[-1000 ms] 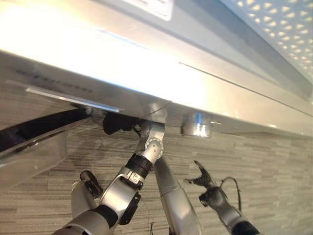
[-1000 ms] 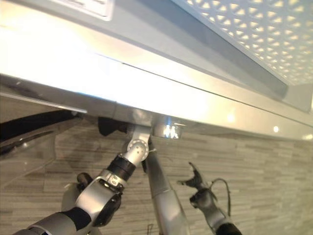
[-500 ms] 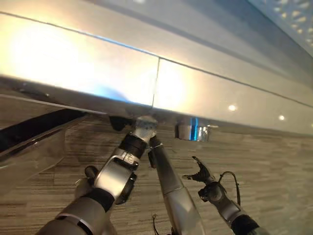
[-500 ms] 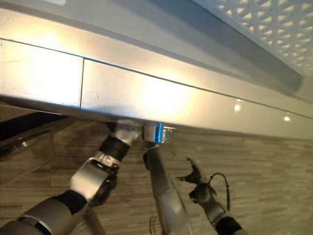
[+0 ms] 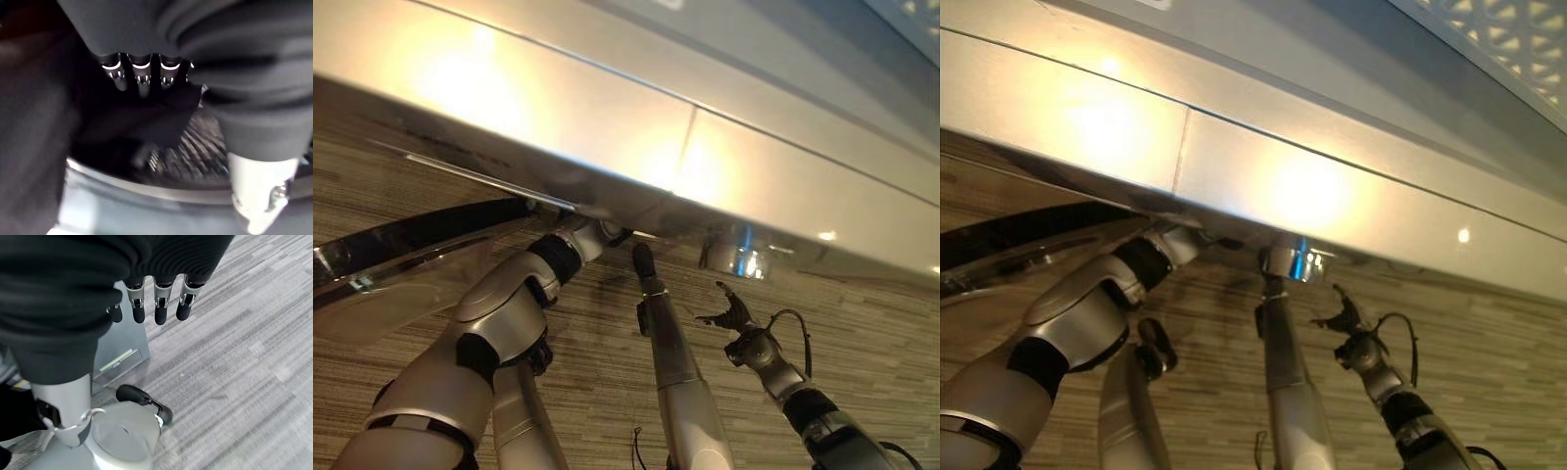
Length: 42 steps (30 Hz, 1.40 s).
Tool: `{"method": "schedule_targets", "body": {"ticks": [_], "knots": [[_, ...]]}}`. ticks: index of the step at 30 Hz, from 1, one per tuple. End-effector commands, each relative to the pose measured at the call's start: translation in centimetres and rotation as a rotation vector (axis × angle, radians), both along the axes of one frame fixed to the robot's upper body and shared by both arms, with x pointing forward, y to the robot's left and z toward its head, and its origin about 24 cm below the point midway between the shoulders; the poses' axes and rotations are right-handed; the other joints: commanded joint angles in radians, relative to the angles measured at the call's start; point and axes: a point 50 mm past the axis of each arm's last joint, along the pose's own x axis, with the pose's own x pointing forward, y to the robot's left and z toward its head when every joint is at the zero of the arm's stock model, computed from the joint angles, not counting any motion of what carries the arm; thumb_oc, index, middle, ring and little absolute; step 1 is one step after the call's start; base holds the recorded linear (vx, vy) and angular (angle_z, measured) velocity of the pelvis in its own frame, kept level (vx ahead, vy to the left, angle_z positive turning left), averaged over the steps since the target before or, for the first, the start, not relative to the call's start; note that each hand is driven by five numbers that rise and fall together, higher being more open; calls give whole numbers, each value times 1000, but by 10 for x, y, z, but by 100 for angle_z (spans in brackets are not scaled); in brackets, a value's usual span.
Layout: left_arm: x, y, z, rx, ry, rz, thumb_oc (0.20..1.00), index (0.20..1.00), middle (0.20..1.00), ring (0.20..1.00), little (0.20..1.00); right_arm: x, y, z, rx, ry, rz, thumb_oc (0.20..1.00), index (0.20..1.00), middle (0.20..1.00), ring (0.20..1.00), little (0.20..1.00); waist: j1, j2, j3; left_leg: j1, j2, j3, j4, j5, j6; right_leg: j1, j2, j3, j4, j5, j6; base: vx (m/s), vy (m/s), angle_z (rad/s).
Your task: Grab the laundry basket,head to the washer,open it,put in the laundry and shut it.
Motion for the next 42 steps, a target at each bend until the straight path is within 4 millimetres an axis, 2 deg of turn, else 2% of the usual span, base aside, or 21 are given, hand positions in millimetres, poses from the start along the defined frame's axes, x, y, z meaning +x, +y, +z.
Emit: {"method": "schedule_targets", "body": {"ticks": [1,5,8,12,16,17,18,19,20,22,24,27,32,34,35,36,38,39,40,41,42], "knots": [[-36,-57,61,-107,-162,-298,1000,1000,1000,1000,1000,-19,-16,-14,-3,66,-28,1000,1000,1000,1000,1000,-40,54,-27,117,9,0,18,-122,78,-6,23,-44,-65,10,-29,7,2,15],[-49,-55,64,-232,-157,-354,1000,1000,1000,1000,1000,-25,-22,-19,-3,90,-56,1000,1000,1000,1000,1000,-18,61,-23,129,-6,-5,-5,-113,72,7,5,-50,-72,8,-31,0,15,12],[-49,-42,62,-349,-153,-325,1000,1000,1000,1000,1000,-28,-21,-20,-6,84,-52,1000,1000,1000,1000,1000,-2,62,-12,150,-18,-4,-42,-96,66,28,-7,-59,-99,12,-30,-7,4,9],[-43,-21,48,-448,-155,-229,1000,1000,1000,1000,1000,-26,-15,-19,2,74,-44,1000,1000,1000,1000,1000,14,52,8,156,-24,-13,-66,-76,58,49,-16,-67,-134,27,-32,-42,0,5],[-42,-2,20,-442,-111,-161,1000,1000,1000,1000,1000,-15,-12,-11,14,31,-61,1000,1000,1000,1000,1000,39,46,31,135,-33,-28,-56,-72,60,48,-26,-72,-144,44,-33,-72,8,6],[-44,5,-1,-406,-52,-144,1000,1000,1000,1000,1000,-10,-12,-7,26,10,-72,1000,1000,1000,1000,1000,47,47,41,129,-39,-31,-58,-68,62,51,-34,-74,-146,48,-33,-61,16,9],[-44,6,-1,-405,-51,-144,1000,1000,1000,1000,1000,-10,-11,-7,26,11,-71,1000,1000,1000,1000,1000,47,46,40,129,-39,-31,-58,-68,62,51,-34,-75,-147,49,-32,-68,39,15],[-46,14,-16,-362,-9,-138,1000,1000,1000,1000,1000,-7,-12,-3,32,-12,-83,1000,1000,1000,1000,1000,55,48,47,126,-44,-31,-62,-64,63,52,-41,-76,-150,54,-31,-27,19,18],[-46,14,-17,-362,-9,-137,1000,1000,1000,1000,1000,-8,-12,-3,33,-11,-83,1000,1000,1000,1000,1000,55,47,47,126,-45,-31,-62,-64,63,52,-41,-76,-150,54,-31,-45,30,19],[-51,27,-24,-350,2,-137,1000,1000,1000,1000,1000,-3,-13,2,36,-35,-94,1000,1000,1000,1000,1000,66,51,52,126,-51,-31,-71,-59,62,56,-46,-75,-157,59,-30,-50,34,14],[-57,39,-38,-381,46,-109,1000,1000,1000,1000,1000,12,-5,16,62,-108,-106,1000,1000,1000,1000,1000,84,60,64,117,-66,-34,-79,-45,61,62,-57,-74,-170,69,-31,-69,37,10],[-60,41,-46,-381,66,-98,1000,1000,1000,1000,1000,21,5,25,70,-146,-82,1000,1000,1000,1000,1000,93,64,67,118,-74,-33,-92,-35,60,67,-62,-76,-180,75,-32,-39,16,14],[-58,40,-48,-399,60,-73,1000,1000,1000,1000,1000,29,15,35,80,-192,-58,1000,1000,1000,1000,1000,100,65,69,120,-79,-33,-105,-27,59,72,-68,-80,-183,78,-33,-19,17,6],[-55,38,-45,-402,31,-55,1000,1000,1000,1000,1000,32,17,39,93,-211,-59,1000,1000,1000,1000,1000,97,63,69,125,-85,-33,-122,-16,59,79,-72,-82,-193,83,-33,-51,0,3],[-53,36,-44,-405,26,-47,1000,1000,1000,1000,1000,32,19,40,104,-219,-62,1000,1000,1000,1000,1000,88,55,74,113,-91,-25,-124,14,61,78,-81,-84,-212,114,-39,-95,-1,6],[-52,34,-42,-414,14,-38,1000,1000,1000,1000,1000,33,20,42,116,-230,-65,1000,1000,1000,1000,1000,88,54,74,118,-91,-25,-130,18,59,85,-82,-88,-221,116,-37,-15,15,11],[-49,30,-43,-422,10,-25,1000,1000,1000,1000,1000,32,22,40,134,-223,-69,1000,1000,1000,1000,1000,93,58,72,148,-84,-34,-150,-1,52,112,-77,-99,-230,93,-28,29,19,8],[-49,28,-42,-423,7,-24,1000,1000,1000,1000,1000,30,23,38,135,-218,-65,1000,1000,1000,1000,1000,83,50,75,146,-91,-25,-164,32,53,116,-85,-100,-254,125,-32,-78,-8,-2],[-48,28,-43,-423,7,-20,1000,1000,1000,1000,1000,27,22,35,121,-206,-59,1000,1000,1000,1000,1000,81,47,74,161,-92,-23,-179,36,52,131,-88,-107,-269,129,-30,30,2,3],[-52,4,-52,-414,69,-64,1000,1000,1000,1000,1000,47,13,34,70,-127,-151,1000,1000,1000,1000,1000,117,73,57,206,-97,-35,-201,10,50,174,-90,-117,-278,103,-22,106,19,3],[-52,4,-51,-414,66,-65,1000,1000,1000,1000,1000,48,13,35,71,-130,-151,1000,1000,1000,1000,1000,117,74,62,210,-97,-36,-203,11,50,178,-90,-118,-280,103,-22,27,3,7]]}}
